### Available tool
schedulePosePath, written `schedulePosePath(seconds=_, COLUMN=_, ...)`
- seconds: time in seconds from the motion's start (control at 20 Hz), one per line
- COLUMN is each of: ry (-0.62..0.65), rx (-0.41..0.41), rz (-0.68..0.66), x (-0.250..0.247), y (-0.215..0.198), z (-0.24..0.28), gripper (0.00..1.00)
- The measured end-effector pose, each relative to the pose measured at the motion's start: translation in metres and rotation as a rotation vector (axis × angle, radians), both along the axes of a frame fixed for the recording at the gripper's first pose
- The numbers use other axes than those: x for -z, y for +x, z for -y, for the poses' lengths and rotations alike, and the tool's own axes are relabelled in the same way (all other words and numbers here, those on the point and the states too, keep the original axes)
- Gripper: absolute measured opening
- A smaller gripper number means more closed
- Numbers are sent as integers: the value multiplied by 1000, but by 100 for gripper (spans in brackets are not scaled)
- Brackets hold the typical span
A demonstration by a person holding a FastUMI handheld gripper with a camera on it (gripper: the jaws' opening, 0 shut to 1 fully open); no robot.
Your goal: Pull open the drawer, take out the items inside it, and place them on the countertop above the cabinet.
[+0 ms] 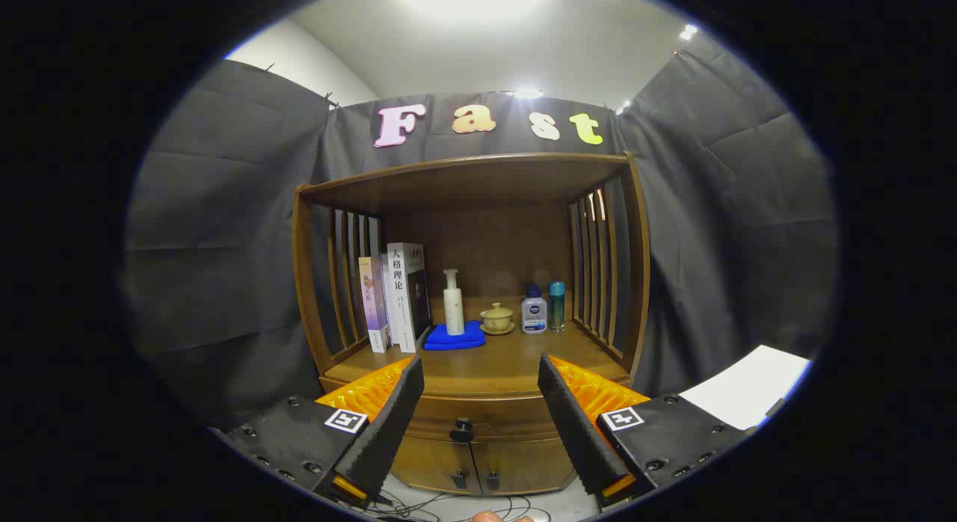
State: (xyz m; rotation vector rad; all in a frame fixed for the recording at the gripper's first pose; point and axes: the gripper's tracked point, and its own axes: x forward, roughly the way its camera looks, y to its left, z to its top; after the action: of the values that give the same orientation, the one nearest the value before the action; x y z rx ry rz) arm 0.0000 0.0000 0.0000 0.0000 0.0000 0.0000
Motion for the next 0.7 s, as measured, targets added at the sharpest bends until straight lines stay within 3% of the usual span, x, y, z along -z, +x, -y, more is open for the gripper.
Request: schedulePosePath(seconds=0.7, ry=-4, rx=14, rz=18, x=-3, y=-1, z=5, gripper=98)
